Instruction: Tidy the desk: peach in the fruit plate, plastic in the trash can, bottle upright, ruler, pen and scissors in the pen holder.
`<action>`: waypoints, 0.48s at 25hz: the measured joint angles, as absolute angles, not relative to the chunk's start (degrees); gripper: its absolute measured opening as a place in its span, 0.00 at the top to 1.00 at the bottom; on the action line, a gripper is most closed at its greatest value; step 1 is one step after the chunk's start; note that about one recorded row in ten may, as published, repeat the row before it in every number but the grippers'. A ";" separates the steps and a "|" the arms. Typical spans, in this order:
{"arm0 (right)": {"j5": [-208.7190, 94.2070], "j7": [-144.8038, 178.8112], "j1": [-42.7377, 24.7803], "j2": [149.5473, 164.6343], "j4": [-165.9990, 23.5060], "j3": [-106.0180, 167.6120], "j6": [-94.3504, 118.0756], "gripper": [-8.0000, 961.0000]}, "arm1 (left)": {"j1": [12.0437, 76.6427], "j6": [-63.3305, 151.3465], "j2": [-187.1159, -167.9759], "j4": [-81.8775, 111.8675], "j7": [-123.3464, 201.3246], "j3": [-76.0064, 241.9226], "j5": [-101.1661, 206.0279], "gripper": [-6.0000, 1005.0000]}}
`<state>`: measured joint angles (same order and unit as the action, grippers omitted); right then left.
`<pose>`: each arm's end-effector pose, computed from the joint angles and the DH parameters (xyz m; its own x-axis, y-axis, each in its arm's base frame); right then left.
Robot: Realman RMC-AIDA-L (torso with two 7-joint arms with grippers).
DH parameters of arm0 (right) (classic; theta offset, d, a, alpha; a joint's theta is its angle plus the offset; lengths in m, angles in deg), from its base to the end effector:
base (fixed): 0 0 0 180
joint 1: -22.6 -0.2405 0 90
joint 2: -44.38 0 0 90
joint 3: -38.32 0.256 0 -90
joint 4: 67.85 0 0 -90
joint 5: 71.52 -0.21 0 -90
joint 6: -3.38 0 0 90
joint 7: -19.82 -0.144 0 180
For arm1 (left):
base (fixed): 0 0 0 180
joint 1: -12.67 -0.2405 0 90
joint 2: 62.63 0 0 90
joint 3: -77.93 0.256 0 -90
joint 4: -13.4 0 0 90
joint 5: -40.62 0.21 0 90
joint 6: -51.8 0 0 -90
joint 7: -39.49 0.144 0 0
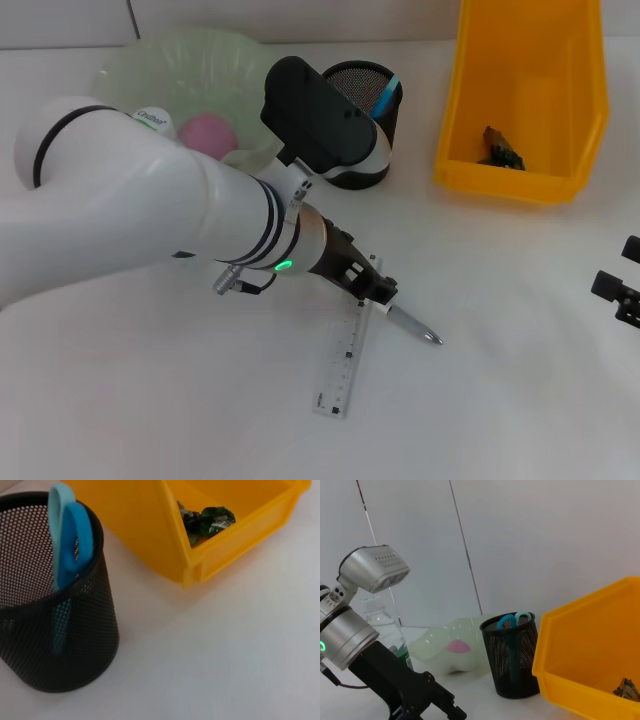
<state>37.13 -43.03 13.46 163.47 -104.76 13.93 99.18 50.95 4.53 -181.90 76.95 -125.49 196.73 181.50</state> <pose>0.3629 0.2174 0.0420 0.6867 -0.2846 -0.6689 -0.6398 -0.6735 -0.3703 -0.1430 0.3387 -0.1390 0.8676 0.4889 -0.0907 0.4099 -0.8065 -0.4260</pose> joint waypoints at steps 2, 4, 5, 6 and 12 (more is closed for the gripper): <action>37.13 -43.12 13.46 163.47 -104.76 13.90 99.18 0.28 | 50.95 4.00 -181.90 76.93 -125.54 196.35 180.76 0.21; 37.13 -43.33 13.46 163.47 -104.76 13.89 99.18 0.28 | 50.94 3.61 -181.90 76.80 -125.55 195.90 180.24 0.21; 37.13 -43.40 13.46 163.47 -104.76 13.89 99.18 0.28 | 50.94 3.61 -181.90 76.80 -125.55 195.90 180.24 0.21; 37.13 -43.43 13.46 163.47 -104.76 13.89 99.18 0.28 | 50.94 3.61 -181.90 76.80 -125.55 195.90 180.24 0.21; 37.13 -43.56 13.46 163.47 -104.82 13.89 99.31 0.28 | 50.91 3.01 -181.90 77.34 -125.57 195.74 180.07 0.22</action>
<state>37.13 -43.56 13.46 163.47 -104.82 13.89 99.31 50.91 3.01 -181.90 77.34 -125.57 195.74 180.07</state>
